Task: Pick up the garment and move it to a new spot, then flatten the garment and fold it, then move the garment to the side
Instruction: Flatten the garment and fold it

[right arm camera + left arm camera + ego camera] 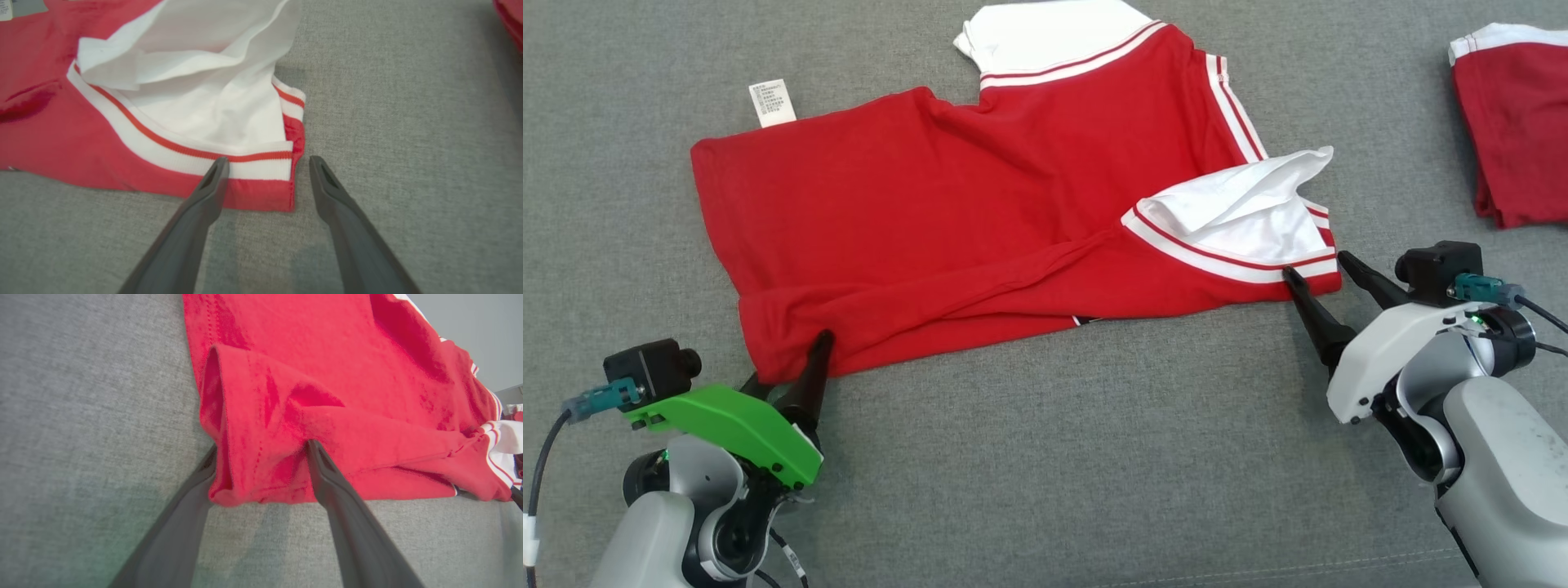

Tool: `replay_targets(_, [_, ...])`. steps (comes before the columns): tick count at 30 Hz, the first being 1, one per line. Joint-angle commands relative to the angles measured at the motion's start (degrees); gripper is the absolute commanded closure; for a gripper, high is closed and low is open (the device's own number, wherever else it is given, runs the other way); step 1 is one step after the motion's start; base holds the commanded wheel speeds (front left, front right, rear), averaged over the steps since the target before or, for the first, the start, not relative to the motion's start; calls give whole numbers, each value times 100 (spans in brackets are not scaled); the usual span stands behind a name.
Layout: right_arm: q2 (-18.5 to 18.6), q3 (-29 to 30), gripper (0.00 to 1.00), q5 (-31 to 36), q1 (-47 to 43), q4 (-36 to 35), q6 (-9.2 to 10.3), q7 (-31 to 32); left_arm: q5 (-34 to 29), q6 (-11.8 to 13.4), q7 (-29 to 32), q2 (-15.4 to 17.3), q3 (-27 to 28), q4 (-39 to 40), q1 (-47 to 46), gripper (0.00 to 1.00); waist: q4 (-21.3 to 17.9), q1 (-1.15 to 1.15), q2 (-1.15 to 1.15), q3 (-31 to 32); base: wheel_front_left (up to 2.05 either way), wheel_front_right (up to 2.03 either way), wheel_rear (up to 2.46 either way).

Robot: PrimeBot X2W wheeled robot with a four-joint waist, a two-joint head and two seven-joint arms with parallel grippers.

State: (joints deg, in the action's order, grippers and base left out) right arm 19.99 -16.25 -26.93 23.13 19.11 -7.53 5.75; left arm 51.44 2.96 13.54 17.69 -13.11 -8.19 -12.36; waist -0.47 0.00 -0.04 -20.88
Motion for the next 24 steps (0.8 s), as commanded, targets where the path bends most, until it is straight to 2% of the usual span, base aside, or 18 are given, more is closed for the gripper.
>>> replay_targets(1, [-19,-25,7,-35,94,37,9,19,107,-79,59,-16,-44,-80,-109,100,11,0,4,2,0,0,0])
replay_targets(2, [-25,-38,41,-55,119,67,9,21,127,-121,72,-47,-61,-133,-146,100,17,0,4,7,0,0,0])
replay_targets(3, [-40,-54,71,-89,144,95,9,33,173,-167,90,-75,-56,-178,-188,100,23,0,4,12,0,0,0])
replay_targets(4, [-51,-70,91,-120,174,131,9,51,242,-213,104,-103,-43,-238,-236,100,29,0,4,19,0,0,0])
replay_targets(5, [-49,-84,100,-139,208,164,9,58,302,-260,122,-117,-36,-299,-275,100,35,0,4,28,0,0,0])
replay_targets(10, [38,-229,100,-346,322,251,9,141,581,-428,137,-186,107,-557,-441,100,72,0,4,126,0,0,0])
replay_targets(15, [293,-289,100,-680,191,134,9,274,757,-511,256,-83,151,-523,-262,100,78,0,4,322,0,0,0])
replay_targets(19, [630,-297,100,-1015,-78,-171,10,502,840,-530,441,53,154,-154,93,100,81,0,4,506,0,0,0])
replay_targets(24, [1142,-88,100,-1446,-650,-779,11,975,1029,-421,706,262,176,648,825,100,62,0,4,725,0,0,0])
